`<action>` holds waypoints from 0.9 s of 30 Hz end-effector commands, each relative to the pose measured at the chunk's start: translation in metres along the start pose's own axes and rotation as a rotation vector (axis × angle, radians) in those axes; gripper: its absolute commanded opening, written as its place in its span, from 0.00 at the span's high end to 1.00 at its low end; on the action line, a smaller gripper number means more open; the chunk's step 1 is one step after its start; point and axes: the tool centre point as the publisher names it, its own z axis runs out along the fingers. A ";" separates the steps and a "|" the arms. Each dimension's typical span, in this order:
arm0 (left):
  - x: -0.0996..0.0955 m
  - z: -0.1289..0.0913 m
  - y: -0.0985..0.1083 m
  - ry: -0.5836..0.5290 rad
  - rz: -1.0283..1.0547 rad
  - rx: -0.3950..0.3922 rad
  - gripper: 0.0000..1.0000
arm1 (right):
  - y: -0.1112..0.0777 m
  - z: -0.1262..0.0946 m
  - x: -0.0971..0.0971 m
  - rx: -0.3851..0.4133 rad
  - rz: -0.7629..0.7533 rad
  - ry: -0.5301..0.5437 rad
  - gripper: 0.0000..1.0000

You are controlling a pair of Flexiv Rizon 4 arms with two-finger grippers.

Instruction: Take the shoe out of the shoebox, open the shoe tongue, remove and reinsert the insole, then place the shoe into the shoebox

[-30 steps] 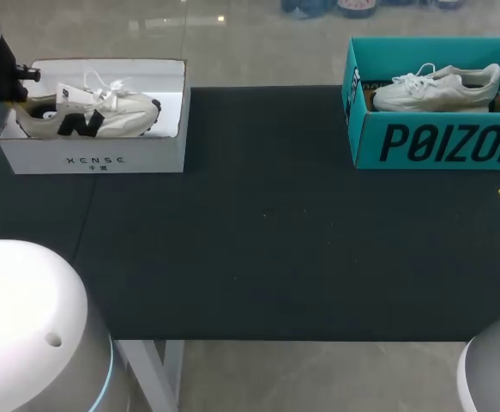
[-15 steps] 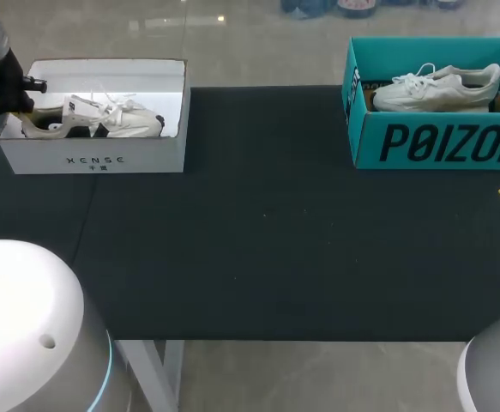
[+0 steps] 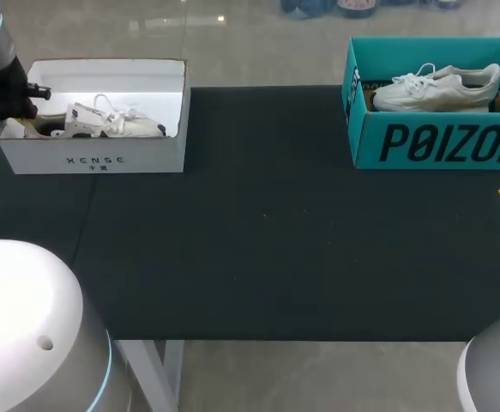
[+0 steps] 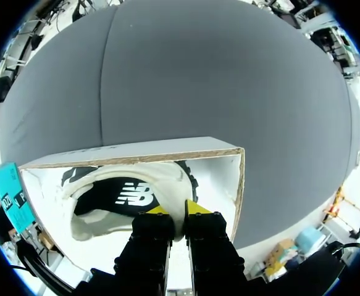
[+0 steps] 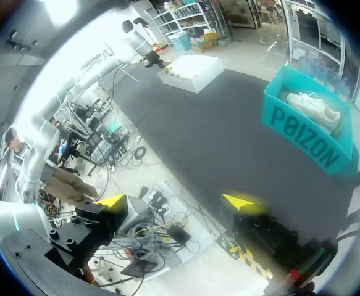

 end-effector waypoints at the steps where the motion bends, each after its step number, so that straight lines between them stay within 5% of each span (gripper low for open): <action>1: 0.000 0.001 0.001 0.009 0.000 0.003 1.00 | 0.003 0.000 -0.001 0.006 0.002 0.003 0.00; 2: 0.001 0.001 0.001 0.010 0.000 0.004 0.76 | 0.003 0.000 -0.001 0.006 0.002 0.003 0.00; 5: 0.001 0.001 0.001 0.015 -0.001 0.004 0.26 | 0.003 0.000 -0.001 0.006 0.002 0.003 0.00; 8: 0.003 -0.001 0.002 0.016 -0.005 0.001 0.00 | 0.003 0.000 -0.001 0.006 0.002 0.003 0.00; 17: -0.009 -0.040 0.008 -0.006 -0.016 -0.073 0.00 | 0.003 0.000 -0.001 0.006 0.002 0.003 0.00; 27: -0.053 -0.088 -0.011 -0.031 -0.054 -0.104 0.00 | 0.003 0.000 -0.001 0.006 0.002 0.003 0.00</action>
